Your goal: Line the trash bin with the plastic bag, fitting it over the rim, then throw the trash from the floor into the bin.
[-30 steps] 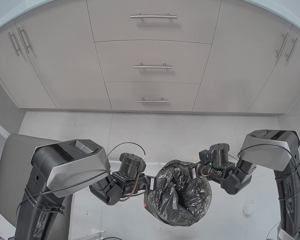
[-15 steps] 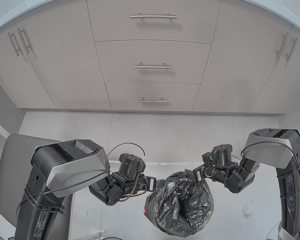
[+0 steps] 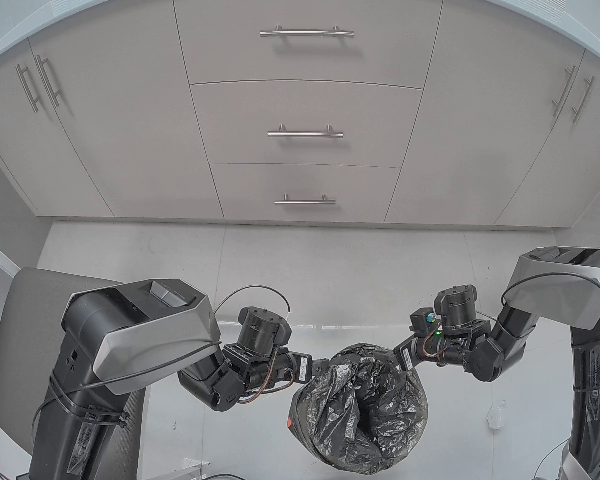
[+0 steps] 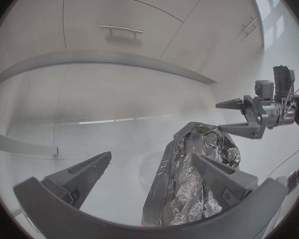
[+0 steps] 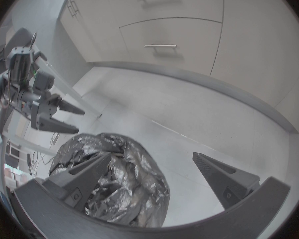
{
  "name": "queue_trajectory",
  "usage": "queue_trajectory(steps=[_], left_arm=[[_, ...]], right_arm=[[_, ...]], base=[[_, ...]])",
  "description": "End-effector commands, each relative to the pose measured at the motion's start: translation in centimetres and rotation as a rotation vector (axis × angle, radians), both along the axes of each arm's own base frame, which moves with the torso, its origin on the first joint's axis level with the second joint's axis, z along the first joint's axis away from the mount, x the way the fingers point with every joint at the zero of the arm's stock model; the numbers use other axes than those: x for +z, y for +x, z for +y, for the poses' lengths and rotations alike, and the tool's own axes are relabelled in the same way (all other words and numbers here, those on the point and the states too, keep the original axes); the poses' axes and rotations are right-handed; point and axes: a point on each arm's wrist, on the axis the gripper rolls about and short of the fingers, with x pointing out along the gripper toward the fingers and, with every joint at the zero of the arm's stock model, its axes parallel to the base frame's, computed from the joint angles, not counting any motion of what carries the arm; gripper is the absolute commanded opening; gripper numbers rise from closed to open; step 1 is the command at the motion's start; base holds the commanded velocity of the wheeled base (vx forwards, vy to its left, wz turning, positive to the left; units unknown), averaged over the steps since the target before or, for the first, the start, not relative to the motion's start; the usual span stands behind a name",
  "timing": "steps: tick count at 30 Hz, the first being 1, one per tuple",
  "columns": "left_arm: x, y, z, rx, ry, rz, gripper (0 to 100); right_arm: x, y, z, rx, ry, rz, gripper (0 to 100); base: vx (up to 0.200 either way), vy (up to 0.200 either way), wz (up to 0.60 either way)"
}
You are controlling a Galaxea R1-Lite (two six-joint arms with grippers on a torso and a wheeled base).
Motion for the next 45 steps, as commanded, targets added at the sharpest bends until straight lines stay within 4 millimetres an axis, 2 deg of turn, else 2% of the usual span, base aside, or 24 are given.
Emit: queue_trajectory(steps=[1,11,33,35,37,38,40,41,42,45], left_arm=[[0.0,0.0,0.0,0.000,0.000,0.001,100],[-0.1,0.0,0.0,0.000,0.001,0.002,100],[-0.1,-0.4,0.4,-0.001,-0.002,0.004,100],[-0.2,-0.6,0.5,-0.002,0.002,0.008,100],[-0.2,-1.9,0.9,-0.010,0.012,0.021,100],[0.1,-2.2,0.9,-0.011,0.006,0.015,100],[1.9,-3.8,0.7,-0.034,-0.023,-0.018,100],[1.9,-3.8,0.7,-0.034,-0.023,-0.018,100],[2.8,-4.8,1.0,-0.045,-0.030,-0.026,100],[3.5,-7.0,1.6,-0.068,-0.008,0.000,100]], right_arm=[[-0.2,-0.3,-0.2,0.023,-0.022,0.018,100],[-2.6,-0.1,-0.3,0.047,-0.074,0.073,100],[-3.1,0.2,-0.1,0.038,-0.116,0.208,100],[-2.8,0.1,-0.1,0.038,-0.111,0.201,100],[-0.9,-0.1,-0.2,0.043,-0.091,0.171,100],[-0.6,-0.3,-0.2,0.045,-0.086,0.168,100],[1.5,-1.0,-0.1,0.043,-0.034,0.151,100],[1.5,-1.0,-0.1,0.043,-0.034,0.151,100],[3.7,-1.9,0.1,0.030,0.016,0.135,100],[6.4,-3.9,-0.2,0.018,0.080,0.125,100]], base=[[0.000,0.000,0.00],[0.000,0.000,0.00],[0.000,0.000,0.00],[0.000,0.000,0.00],[0.000,0.000,0.00],[0.000,0.000,0.00],[0.000,0.000,0.00],[0.000,0.000,0.00],[0.000,0.000,0.00],[0.000,0.000,0.00]])
